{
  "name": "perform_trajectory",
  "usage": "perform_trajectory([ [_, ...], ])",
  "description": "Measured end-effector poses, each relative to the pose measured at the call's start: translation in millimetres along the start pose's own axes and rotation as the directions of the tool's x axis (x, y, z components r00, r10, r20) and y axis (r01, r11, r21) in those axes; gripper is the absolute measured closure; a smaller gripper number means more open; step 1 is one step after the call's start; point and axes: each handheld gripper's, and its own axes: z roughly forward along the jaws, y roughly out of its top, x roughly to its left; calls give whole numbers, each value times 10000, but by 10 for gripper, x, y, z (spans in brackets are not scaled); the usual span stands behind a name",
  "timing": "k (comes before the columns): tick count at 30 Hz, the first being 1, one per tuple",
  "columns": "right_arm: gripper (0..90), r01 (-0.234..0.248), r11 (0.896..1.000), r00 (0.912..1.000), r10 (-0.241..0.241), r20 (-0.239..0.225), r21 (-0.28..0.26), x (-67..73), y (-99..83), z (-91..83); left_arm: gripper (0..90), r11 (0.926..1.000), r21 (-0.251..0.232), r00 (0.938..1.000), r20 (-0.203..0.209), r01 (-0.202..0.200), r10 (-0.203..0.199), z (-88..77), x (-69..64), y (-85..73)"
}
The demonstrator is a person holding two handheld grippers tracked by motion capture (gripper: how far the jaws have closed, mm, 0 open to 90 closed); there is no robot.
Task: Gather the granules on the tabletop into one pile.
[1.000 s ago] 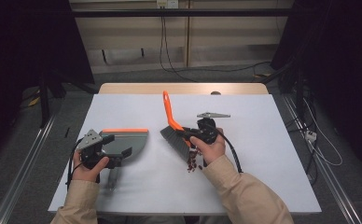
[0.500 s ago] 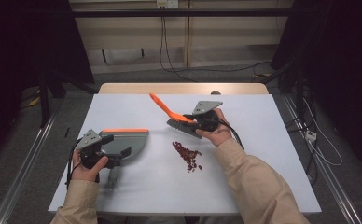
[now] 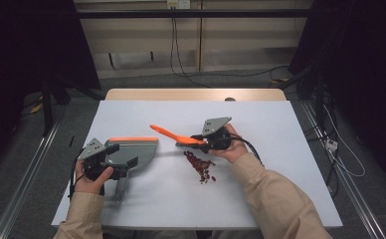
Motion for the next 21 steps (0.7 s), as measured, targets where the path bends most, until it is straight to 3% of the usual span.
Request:
perform_trajectory([
  [5,700,472,9986,9984,-464,-319,250,152,4,-74,64,10000,-5,10000,-20,-14,14,-3,-1,1],
  [21,702,276,9996,9977,-271,-623,69,336,-5,-156,64,10000,1,10000,7,-49,49,2,-15,2],
])
